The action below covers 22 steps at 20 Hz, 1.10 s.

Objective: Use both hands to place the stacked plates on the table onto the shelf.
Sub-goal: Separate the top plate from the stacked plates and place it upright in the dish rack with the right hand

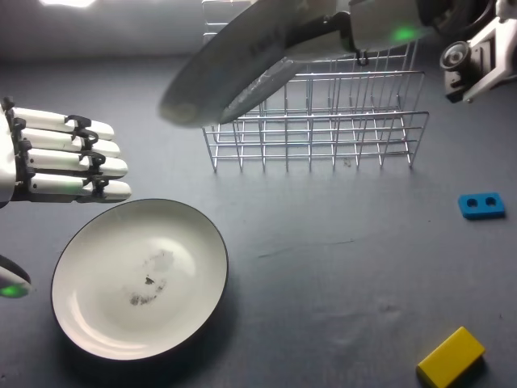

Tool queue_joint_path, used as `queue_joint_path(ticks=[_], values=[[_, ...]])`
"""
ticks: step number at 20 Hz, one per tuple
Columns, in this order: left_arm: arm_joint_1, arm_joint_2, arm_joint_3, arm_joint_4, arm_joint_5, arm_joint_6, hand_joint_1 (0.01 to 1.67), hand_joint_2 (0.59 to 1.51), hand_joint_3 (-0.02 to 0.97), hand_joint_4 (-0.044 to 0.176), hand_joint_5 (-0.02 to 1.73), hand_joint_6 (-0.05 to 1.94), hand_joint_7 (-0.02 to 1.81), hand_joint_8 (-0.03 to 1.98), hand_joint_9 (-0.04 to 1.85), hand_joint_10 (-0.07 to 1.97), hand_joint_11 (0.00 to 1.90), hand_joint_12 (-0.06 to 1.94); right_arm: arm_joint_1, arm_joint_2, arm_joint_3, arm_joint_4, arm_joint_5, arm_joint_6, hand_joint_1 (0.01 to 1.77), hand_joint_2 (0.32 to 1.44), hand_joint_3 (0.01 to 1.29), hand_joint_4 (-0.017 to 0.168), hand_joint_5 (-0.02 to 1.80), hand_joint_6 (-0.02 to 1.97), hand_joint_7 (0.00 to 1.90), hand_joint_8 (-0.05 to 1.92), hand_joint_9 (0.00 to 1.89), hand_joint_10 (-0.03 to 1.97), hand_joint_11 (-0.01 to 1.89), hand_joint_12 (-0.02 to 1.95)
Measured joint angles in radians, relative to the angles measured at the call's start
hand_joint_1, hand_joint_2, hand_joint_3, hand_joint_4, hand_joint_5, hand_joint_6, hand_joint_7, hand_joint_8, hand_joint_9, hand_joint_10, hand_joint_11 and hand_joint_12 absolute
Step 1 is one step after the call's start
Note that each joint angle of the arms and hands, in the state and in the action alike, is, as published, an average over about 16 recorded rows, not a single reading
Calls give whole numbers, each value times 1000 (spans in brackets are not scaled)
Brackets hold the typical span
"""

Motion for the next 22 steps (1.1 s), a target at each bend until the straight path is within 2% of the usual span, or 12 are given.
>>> queue_joint_path(ticks=[4, 9, 22], values=[[-17, -1, -7, 13, -27, 0, 21, 1177, -9, 1, 50, 16, 22, -3, 19, 4, 15, 9, 30, -14, 57, 7, -68, 88, 1199, 1010, 11, 11, 921, 1007, 1058, 879, 1210, 15, 737, 1007], [-40, -2, -21, 25, -61, 0, 20, 1177, -9, 1, 53, 16, 23, -2, 20, 4, 15, 9, 44, -39, 118, 35, -146, 141, 1205, 1019, 10, 10, 923, 992, 1055, 879, 1214, 16, 749, 1003], [-83, -5, -51, 68, -115, 0, 19, 1177, -9, 1, 67, 16, 29, -3, 22, 4, 15, 10, 46, -122, 240, 201, -325, 127, 1205, 1031, 11, 12, 931, 978, 1064, 862, 1204, 15, 741, 1017]])
